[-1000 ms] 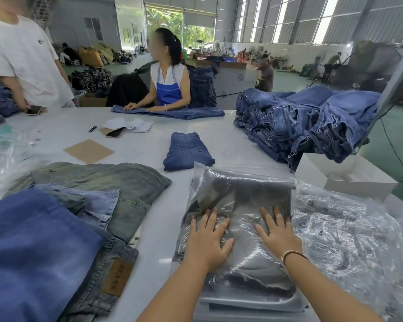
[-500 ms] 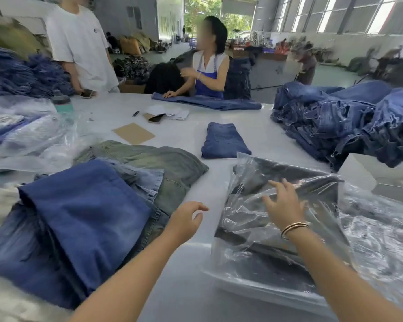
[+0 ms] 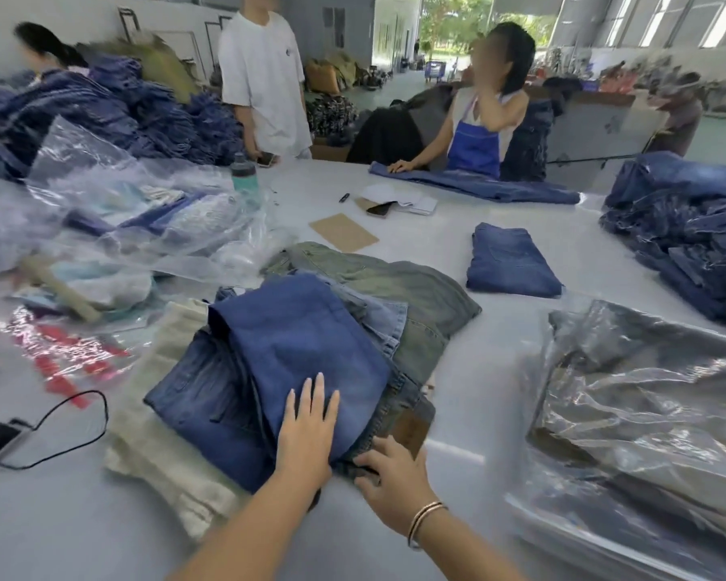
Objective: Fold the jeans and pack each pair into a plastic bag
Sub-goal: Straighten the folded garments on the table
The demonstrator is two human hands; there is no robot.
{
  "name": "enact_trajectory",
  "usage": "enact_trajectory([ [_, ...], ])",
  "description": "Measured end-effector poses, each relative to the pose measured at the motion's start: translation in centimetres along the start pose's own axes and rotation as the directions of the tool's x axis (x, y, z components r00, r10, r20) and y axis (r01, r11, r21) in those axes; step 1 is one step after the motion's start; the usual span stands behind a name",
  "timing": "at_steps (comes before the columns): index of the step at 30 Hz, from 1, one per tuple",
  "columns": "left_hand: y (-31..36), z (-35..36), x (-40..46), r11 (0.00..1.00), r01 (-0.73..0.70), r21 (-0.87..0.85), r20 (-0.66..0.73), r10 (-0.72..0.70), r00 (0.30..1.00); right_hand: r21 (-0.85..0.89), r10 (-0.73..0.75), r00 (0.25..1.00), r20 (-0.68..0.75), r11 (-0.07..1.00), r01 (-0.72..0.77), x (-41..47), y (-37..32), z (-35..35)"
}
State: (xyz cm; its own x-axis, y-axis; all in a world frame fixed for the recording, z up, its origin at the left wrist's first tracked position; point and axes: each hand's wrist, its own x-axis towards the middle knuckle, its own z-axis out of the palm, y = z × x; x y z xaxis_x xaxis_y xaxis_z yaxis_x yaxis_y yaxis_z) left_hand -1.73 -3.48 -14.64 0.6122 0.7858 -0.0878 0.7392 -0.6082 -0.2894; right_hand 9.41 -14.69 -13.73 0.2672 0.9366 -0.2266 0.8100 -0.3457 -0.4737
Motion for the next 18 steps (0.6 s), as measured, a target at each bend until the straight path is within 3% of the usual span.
enact_trajectory([
  [4, -0.7, -1.2, 1.3, 0.997, -0.03, -0.076, 0.064, 0.035, 0.997, 0.015, 0.044, 0.999, 0.022, 0.999, -0.045, 0.2, -0.1, 0.6],
  [7, -2.0, -2.2, 1.8, 0.963, -0.03, -0.269, -0.063, 0.013, 0.998, 0.289, 0.055, 0.984, -0.168, 0.957, -0.004, 0.7, -1.0, -0.2],
  [10, -3.5, -2.0, 1.6, 0.846, -0.119, -0.519, -0.133, 0.058, 0.989, 0.58, 0.18, 0.94, -0.29, 0.814, 0.024, 1.8, -2.9, -1.5],
  [12, -5.0, -2.1, 1.5, 0.729, -0.087, -0.679, -0.274, -0.142, 0.951, 0.625, 0.181, 0.945, -0.272, 0.78, 0.03, 2.2, -3.8, -2.2],
  [14, -6.9, -2.3, 2.1, 0.61, 0.043, -0.791, -0.326, -0.48, 0.814, 0.565, 0.139, 0.952, -0.272, 0.824, 0.042, 2.3, -4.1, -2.1],
  [15, -8.0, -2.4, 2.5, 0.493, 0.141, -0.859, -0.223, -0.606, 0.763, 0.534, 0.13, 0.955, -0.267, 0.845, 0.035, 2.2, -4.0, -1.9],
  [16, -9.2, -2.6, 3.0, 0.308, 0.217, -0.926, -0.047, -0.665, 0.745, 0.515, 0.13, 0.957, -0.26, 0.857, 0.023, 2.0, -3.9, -1.6],
  [17, -9.9, -2.9, 3.4, 0.13, 0.288, -0.949, 0.138, -0.648, 0.749, 0.508, 0.137, 0.959, -0.246, 0.861, 0.007, 1.7, -3.9, -1.1],
  [18, -10.3, -2.9, 3.7, 0.041, 0.354, -0.934, 0.259, -0.603, 0.755, 0.51, 0.146, 0.964, -0.224, 0.86, -0.012, 1.3, -3.9, -0.7],
])
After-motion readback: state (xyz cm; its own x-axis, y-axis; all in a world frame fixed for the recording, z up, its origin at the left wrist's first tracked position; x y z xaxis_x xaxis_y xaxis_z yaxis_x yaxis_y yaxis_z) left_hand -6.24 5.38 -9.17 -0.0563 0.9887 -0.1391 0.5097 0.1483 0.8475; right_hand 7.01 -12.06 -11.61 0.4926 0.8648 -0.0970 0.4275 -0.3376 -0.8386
